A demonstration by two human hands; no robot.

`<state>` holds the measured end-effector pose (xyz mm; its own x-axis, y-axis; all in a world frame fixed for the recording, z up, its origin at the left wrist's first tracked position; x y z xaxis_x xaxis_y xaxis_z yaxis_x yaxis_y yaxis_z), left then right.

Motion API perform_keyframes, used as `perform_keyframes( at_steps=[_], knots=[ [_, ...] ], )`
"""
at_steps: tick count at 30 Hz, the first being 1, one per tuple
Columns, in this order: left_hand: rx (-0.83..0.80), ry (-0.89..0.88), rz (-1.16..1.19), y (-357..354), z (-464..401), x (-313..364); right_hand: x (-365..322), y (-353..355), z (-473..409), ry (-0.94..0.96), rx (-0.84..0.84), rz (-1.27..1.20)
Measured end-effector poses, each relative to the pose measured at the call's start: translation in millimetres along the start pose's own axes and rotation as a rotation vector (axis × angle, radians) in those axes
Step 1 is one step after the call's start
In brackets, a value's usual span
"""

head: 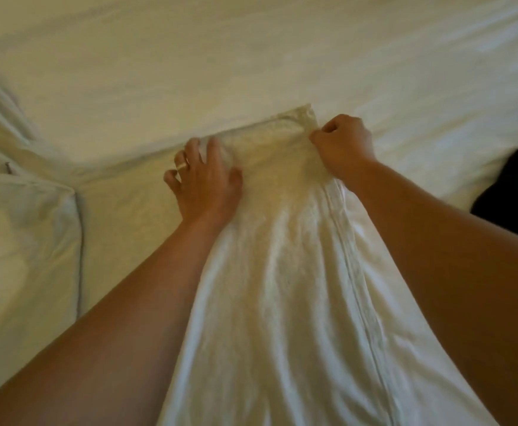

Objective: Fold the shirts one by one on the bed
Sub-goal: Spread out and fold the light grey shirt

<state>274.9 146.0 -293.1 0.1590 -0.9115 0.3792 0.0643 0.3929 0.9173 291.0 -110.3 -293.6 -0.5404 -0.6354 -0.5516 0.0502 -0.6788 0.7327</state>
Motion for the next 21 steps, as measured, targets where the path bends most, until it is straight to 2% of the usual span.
perform_keyframes(
  at_steps=[4,10,14,16,18,21],
  knots=[
    [-0.097,-0.108,-0.066,-20.6,105.3,-10.3,38.0,1.8,52.4,-0.091,-0.093,0.022],
    [-0.275,-0.326,-0.081,-37.5,313.2,-6.9,142.4,-1.7,190.1,-0.287,-0.264,-0.072],
    [-0.475,-0.451,-0.055,-41.8,407.6,5.2,212.5,7.3,289.4,-0.421,-0.385,-0.113],
    [-0.505,-0.489,-0.084,-45.3,422.0,9.5,230.1,7.1,315.7,-0.397,-0.432,-0.082],
    [-0.476,-0.545,-0.084,-47.3,426.2,16.5,240.0,5.0,330.0,-0.298,-0.458,0.084],
    [-0.477,-0.575,0.039,-52.9,433.5,29.0,249.9,11.0,341.2,-0.217,-0.328,0.231]
  ],
)
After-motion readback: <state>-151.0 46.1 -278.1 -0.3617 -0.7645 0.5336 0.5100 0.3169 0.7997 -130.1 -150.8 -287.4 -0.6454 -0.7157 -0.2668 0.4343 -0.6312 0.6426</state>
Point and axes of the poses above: each hand's wrist, its own z-axis away from the middle knuckle, its own y-axis out of the back of the hand, x = y × z, the point moved 8 cm from there along -z, towards the middle knuckle, and after that the axes turned 10 degrees about z, right-handed, at the moved point
